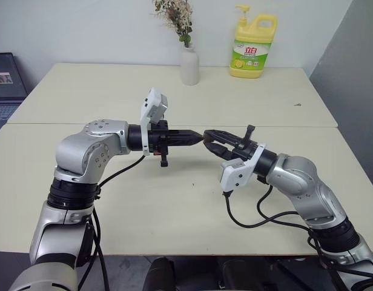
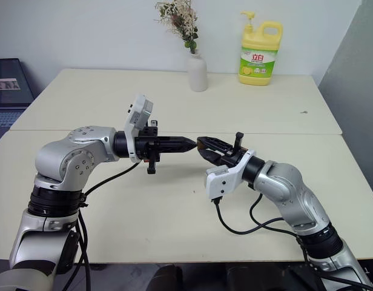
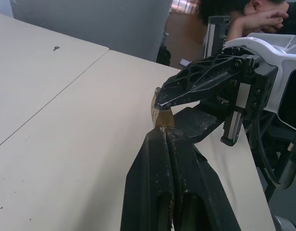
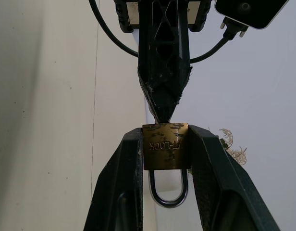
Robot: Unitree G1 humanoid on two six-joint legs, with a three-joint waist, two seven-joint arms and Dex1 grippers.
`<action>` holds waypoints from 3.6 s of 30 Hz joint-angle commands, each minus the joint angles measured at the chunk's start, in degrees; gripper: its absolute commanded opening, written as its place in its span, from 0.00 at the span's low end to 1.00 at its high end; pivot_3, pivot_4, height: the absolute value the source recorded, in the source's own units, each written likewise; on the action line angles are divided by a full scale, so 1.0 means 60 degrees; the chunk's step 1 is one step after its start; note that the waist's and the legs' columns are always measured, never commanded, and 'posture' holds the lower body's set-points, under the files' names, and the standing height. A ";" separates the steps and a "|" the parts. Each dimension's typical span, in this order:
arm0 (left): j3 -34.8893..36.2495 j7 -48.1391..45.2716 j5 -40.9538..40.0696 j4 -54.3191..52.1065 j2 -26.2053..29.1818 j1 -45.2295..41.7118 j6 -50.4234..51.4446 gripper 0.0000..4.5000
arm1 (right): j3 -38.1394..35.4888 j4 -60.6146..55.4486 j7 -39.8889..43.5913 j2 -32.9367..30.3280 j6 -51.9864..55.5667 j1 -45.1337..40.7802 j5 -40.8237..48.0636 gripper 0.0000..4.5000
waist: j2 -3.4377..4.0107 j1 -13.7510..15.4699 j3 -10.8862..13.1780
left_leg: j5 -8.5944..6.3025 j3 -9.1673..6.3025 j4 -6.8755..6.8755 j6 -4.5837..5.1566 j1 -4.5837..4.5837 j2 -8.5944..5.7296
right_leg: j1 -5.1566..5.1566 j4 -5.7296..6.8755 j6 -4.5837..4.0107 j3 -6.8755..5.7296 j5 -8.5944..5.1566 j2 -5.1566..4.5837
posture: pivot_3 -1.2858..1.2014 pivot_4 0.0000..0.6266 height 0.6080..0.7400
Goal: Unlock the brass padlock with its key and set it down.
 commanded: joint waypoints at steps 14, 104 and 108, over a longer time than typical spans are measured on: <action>-0.0317 -0.1113 0.1420 -0.1405 0.0498 0.0818 -0.3713 0.00 | -0.0223 -0.0489 0.0074 0.0279 0.0489 0.0097 0.0478 0.21 | 0.0000 -0.0002 0.0000 | 0.0000 0.0001 -0.0001 0.0000 0.0001 0.0001 | 0.0000 -0.0001 -0.0002 0.0001 -0.0001 0.0000 | 0.52 0.24 1.00; -0.0174 0.1347 0.0005 -0.0884 -0.0584 0.0144 0.0219 0.03 | -0.0289 -0.0562 0.0409 0.0116 0.1207 0.0253 0.0710 0.43 | 0.0000 0.0035 0.0000 | 0.0000 -0.0006 0.0000 -0.0001 0.0001 0.0000 | 0.0000 0.0004 -0.0001 -0.0002 -0.0002 0.0001 | 0.52 0.24 1.00; -0.0159 0.1263 0.0013 -0.0777 -0.0557 0.0113 0.0146 0.03 | -0.0558 -0.0657 0.0689 -0.0182 0.1444 0.0463 0.0978 0.75 | 0.0000 0.0044 0.0000 | 0.0000 -0.0005 0.0001 -0.0001 0.0000 -0.0001 | 0.0000 0.0004 -0.0001 -0.0002 -0.0002 0.0001 | 0.52 0.24 1.00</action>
